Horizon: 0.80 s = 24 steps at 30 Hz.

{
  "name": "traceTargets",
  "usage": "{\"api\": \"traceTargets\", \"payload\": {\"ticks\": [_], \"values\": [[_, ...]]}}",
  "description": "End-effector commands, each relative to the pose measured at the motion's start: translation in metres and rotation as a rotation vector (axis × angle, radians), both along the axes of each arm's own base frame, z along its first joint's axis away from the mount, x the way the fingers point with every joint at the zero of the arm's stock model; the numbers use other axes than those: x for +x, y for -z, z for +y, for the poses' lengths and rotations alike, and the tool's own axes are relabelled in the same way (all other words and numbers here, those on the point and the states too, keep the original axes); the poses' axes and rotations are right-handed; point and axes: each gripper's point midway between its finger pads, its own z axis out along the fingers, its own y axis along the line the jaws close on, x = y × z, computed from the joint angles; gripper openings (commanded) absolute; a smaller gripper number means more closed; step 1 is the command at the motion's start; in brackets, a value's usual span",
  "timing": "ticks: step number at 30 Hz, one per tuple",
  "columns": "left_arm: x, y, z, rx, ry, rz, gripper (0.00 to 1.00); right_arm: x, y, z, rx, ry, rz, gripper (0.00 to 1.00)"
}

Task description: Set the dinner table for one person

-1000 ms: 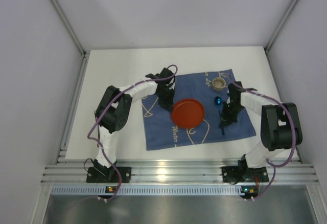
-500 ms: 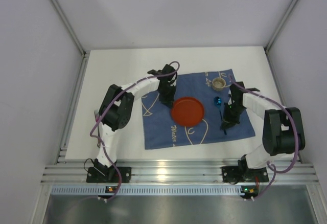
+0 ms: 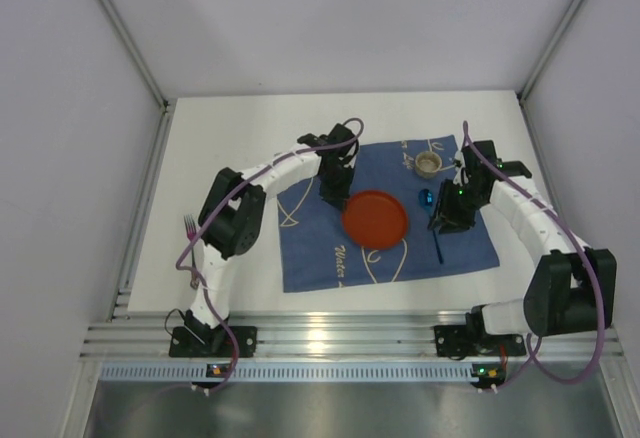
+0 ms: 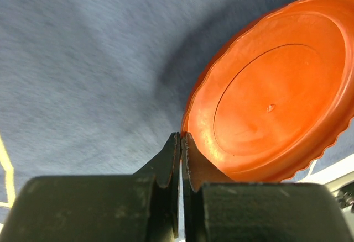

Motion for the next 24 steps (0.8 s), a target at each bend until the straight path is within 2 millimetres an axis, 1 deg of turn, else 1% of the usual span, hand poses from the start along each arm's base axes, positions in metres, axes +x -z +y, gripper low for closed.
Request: {"api": "traceTargets", "payload": {"ticks": [1, 2, 3, 4, 5, 7, 8, 9, 10, 11, 12, 13, 14, 15, 16, 17, 18, 19, 20, 21, 22, 23, 24], "values": [[-0.017, -0.008, 0.007, 0.030, 0.022, 0.017, 0.03, -0.010, -0.005, 0.001, 0.002, -0.023, -0.002, 0.35], [-0.016, -0.010, 0.008, 0.035, 0.017, 0.013, 0.07, -0.011, -0.005, 0.001, 0.002, -0.026, -0.004, 0.37], [-0.016, -0.019, 0.010, 0.032, 0.009, -0.005, 0.19, -0.011, -0.004, 0.000, 0.001, -0.023, -0.003, 0.38], [-0.017, -0.023, 0.012, 0.035, 0.004, -0.010, 0.32, -0.011, -0.005, 0.001, 0.001, -0.024, -0.006, 0.39], [-0.017, -0.036, 0.016, 0.029, -0.005, -0.038, 0.43, -0.011, -0.007, 0.000, 0.001, -0.022, -0.015, 0.41], [-0.017, -0.043, 0.032, 0.082, -0.047, -0.071, 0.59, -0.011, -0.008, 0.000, 0.001, -0.025, -0.021, 0.43], [-0.019, -0.046, 0.045, 0.118, -0.069, -0.069, 0.62, -0.010, -0.009, 0.001, 0.002, -0.026, -0.022, 0.43], [-0.021, -0.058, 0.053, 0.124, -0.092, -0.087, 0.63, -0.011, -0.009, 0.001, 0.006, -0.028, -0.024, 0.44], [-0.019, -0.056, 0.074, 0.198, -0.137, -0.113, 0.63, -0.011, -0.009, 0.001, 0.010, -0.031, -0.024, 0.44], [-0.021, -0.067, 0.092, 0.215, -0.169, -0.125, 0.63, -0.011, -0.010, 0.002, 0.014, -0.035, -0.025, 0.45], [-0.021, -0.070, 0.107, 0.240, -0.202, -0.131, 0.63, -0.012, -0.010, 0.003, 0.021, -0.039, -0.026, 0.45], [-0.028, -0.064, 0.128, 0.292, -0.234, -0.116, 0.63, -0.011, -0.011, 0.004, 0.026, -0.039, -0.028, 0.45], [-0.025, -0.073, 0.154, 0.288, -0.307, -0.123, 0.63, -0.011, -0.012, 0.005, 0.029, -0.041, -0.031, 0.45], [-0.029, -0.072, 0.173, 0.303, -0.376, -0.100, 0.63, -0.011, -0.013, 0.005, 0.032, -0.048, -0.035, 0.45], [-0.041, -0.062, 0.196, 0.329, -0.437, -0.048, 0.64, -0.010, -0.013, 0.006, 0.033, -0.048, -0.039, 0.45], [-0.040, -0.065, 0.236, 0.321, -0.579, -0.024, 0.64, -0.011, -0.013, 0.007, 0.036, -0.052, -0.037, 0.45], [-0.047, -0.061, 0.256, 0.316, -0.675, 0.012, 0.65, -0.011, -0.013, 0.007, 0.035, -0.055, -0.038, 0.45], [-0.063, -0.047, 0.275, 0.318, -0.735, 0.076, 0.65, -0.011, -0.013, 0.007, 0.036, -0.055, -0.039, 0.45], [-0.068, -0.050, 0.299, 0.263, -0.845, 0.093, 0.65, -0.011, -0.014, 0.007, 0.038, -0.059, -0.045, 0.45], [-0.073, -0.048, 0.311, 0.248, -0.895, 0.104, 0.64, -0.011, -0.013, 0.008, 0.041, -0.055, -0.042, 0.45], [-0.080, -0.041, 0.319, 0.244, -0.919, 0.120, 0.64, -0.013, -0.012, 0.009, 0.043, -0.056, -0.042, 0.46], [-0.083, -0.043, 0.335, 0.245, -0.967, 0.116, 0.64, -0.014, -0.012, 0.009, 0.047, -0.052, -0.046, 0.46], [-0.086, -0.042, 0.342, 0.257, -0.960, 0.116, 0.64, -0.015, -0.012, 0.011, 0.057, -0.049, -0.044, 0.46]]}}
